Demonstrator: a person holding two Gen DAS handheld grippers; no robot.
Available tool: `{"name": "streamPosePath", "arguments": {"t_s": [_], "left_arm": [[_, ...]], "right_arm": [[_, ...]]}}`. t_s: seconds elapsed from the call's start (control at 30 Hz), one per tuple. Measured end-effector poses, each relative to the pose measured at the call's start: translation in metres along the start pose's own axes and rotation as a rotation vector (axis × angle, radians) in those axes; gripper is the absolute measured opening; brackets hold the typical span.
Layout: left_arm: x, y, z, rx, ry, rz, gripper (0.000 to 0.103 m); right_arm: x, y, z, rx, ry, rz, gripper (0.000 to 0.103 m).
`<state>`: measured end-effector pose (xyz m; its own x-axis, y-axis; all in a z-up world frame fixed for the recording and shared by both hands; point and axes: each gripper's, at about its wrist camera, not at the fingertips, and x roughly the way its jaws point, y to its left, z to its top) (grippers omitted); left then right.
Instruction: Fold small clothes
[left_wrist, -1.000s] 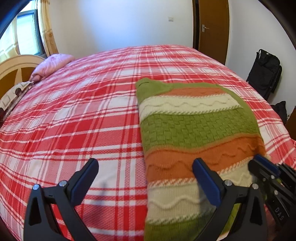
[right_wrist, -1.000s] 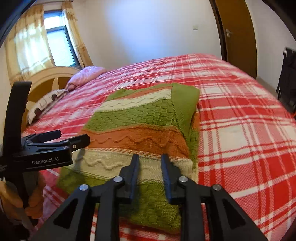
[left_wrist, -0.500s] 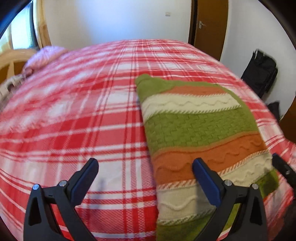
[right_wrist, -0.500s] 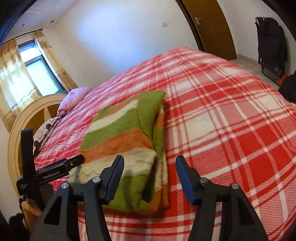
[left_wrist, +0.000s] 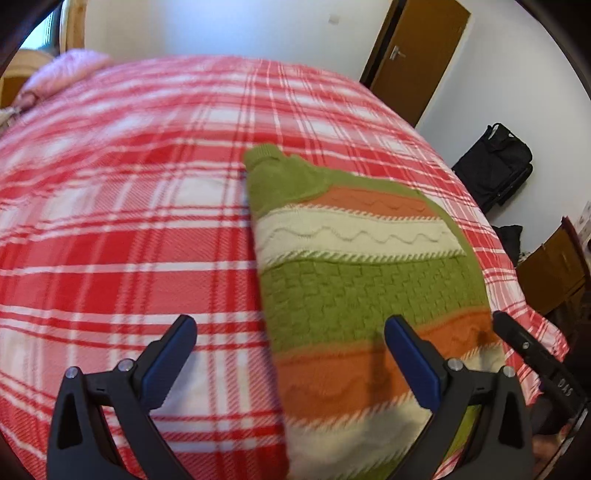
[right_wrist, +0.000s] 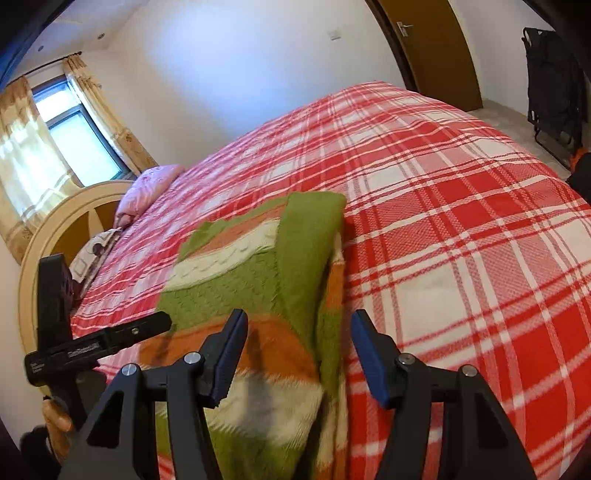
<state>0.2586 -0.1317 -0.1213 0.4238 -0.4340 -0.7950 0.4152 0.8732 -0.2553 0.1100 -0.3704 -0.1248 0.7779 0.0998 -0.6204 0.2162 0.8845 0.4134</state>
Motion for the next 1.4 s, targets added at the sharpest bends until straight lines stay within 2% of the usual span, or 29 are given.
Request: {"name": "streamPosePath", "arguments": {"t_s": [0.1,0.17,0.23,0.3,0.57,0.7,0.77,0.83,0.93,1.0,1.07,1.23,1.4], "left_arm": [[0.014,-0.002,0.001,-0.035,0.044,-0.054,0.103],[0.027,-0.004,0.0,-0.059,0.082,-0.05,0.103],[0.025,-0.012,-0.004,-0.033,0.034,-0.012,0.103],[0.025,-0.017,-0.005,0.001,0.024,0.002,0.103],[0.027,-0.015,-0.002,-0.011,0.024,-0.009,0.103],[0.029,-0.012,-0.001,-0.011,0.023,-0.017,0.103],[0.029,-0.012,0.0,-0.009,0.024,-0.019,0.103],[0.029,-0.012,0.0,-0.006,0.02,-0.023,0.103],[0.03,-0.012,0.0,-0.001,0.006,-0.03,0.103],[0.03,-0.011,0.001,0.001,0.004,-0.037,0.103],[0.031,-0.009,0.001,0.0,0.005,-0.049,0.103],[0.03,-0.007,0.0,0.01,0.002,-0.07,0.103],[0.03,-0.008,0.0,0.006,-0.005,-0.068,0.103]], "right_arm": [[0.016,-0.007,-0.002,0.043,0.028,0.02,0.059],[0.022,-0.014,-0.009,0.085,0.017,0.047,0.061],[0.02,-0.018,-0.013,0.1,-0.009,0.07,0.061],[0.02,-0.018,-0.013,0.103,-0.005,0.079,0.061],[0.021,-0.022,-0.004,0.094,0.03,0.105,0.061],[0.021,-0.033,0.006,0.143,-0.004,0.097,0.062],[0.028,-0.037,0.006,0.173,0.007,0.13,0.062],[0.03,-0.031,0.006,0.134,0.013,0.134,0.062],[0.039,-0.019,0.003,0.113,0.09,0.241,0.062],[0.042,-0.005,0.002,0.039,0.116,0.215,0.067],[0.044,0.001,0.004,-0.007,0.126,0.194,0.067],[0.047,-0.01,0.008,0.053,0.094,0.2,0.067],[0.051,0.005,0.006,-0.009,0.116,0.167,0.066]]}}
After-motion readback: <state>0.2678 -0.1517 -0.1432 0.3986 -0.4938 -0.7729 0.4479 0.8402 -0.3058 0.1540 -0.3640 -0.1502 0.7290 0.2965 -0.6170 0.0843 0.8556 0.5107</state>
